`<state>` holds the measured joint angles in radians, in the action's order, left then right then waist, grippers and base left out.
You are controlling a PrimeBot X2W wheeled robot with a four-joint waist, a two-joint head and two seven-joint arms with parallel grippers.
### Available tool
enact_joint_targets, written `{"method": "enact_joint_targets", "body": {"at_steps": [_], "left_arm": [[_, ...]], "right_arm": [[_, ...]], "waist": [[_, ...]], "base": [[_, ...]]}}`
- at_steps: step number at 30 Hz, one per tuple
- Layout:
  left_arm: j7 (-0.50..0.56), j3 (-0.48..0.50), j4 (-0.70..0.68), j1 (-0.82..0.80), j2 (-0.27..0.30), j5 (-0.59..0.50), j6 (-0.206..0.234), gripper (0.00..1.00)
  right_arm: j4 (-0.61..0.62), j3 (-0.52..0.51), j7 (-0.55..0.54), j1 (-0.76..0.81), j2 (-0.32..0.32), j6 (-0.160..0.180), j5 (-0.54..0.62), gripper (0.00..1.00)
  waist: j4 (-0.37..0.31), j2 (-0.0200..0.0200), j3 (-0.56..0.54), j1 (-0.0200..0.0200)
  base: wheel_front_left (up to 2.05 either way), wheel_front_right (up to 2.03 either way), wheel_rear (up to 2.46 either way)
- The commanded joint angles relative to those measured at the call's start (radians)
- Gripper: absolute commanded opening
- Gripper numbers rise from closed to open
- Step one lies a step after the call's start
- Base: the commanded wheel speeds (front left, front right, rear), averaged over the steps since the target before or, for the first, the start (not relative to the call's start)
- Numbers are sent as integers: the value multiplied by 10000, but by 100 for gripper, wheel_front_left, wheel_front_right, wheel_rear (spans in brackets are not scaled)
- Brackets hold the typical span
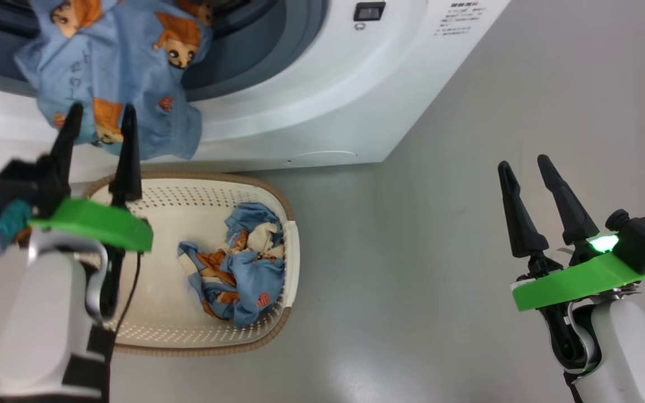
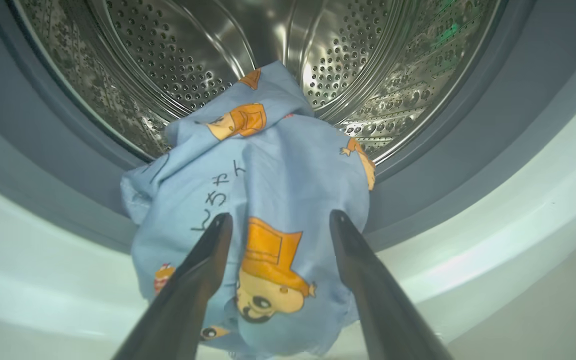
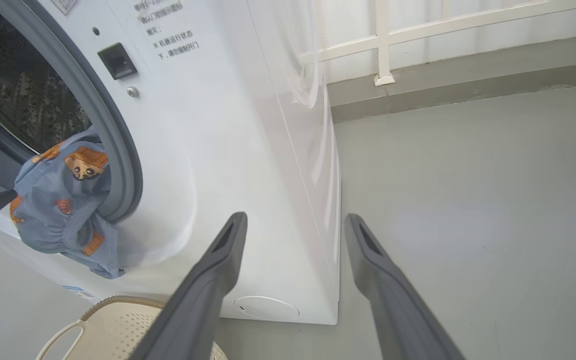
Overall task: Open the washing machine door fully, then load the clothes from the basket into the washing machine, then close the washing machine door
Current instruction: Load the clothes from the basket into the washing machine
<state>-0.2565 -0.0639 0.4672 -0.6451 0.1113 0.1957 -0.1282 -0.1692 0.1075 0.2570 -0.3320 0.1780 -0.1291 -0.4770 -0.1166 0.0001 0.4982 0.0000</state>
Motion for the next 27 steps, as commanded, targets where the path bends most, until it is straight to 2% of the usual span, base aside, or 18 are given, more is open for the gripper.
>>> {"method": "enact_joint_targets", "body": {"at_steps": [1, 18, 27], "left_arm": [[-53, 347, -533, 570, 267, -52, -24, 100], [-53, 1628, -3366, 4610, -270, -472, -25, 100], [-53, 1700, -3693, 4823, -390, -507, -25, 100]], "right_arm": [[225, 151, 48, 254, 135, -16, 83, 100], [202, 23, 48, 739, 462, -16, 51, 100], [215, -57, 48, 887, 450, -16, 86, 100]], "waist": [[156, -1, -165, 0], [404, -1, -677, 0], [414, -1, -714, 0]], "base": [[0, 0, 0], [0, 0, 0], [0, 0, 0]]}}
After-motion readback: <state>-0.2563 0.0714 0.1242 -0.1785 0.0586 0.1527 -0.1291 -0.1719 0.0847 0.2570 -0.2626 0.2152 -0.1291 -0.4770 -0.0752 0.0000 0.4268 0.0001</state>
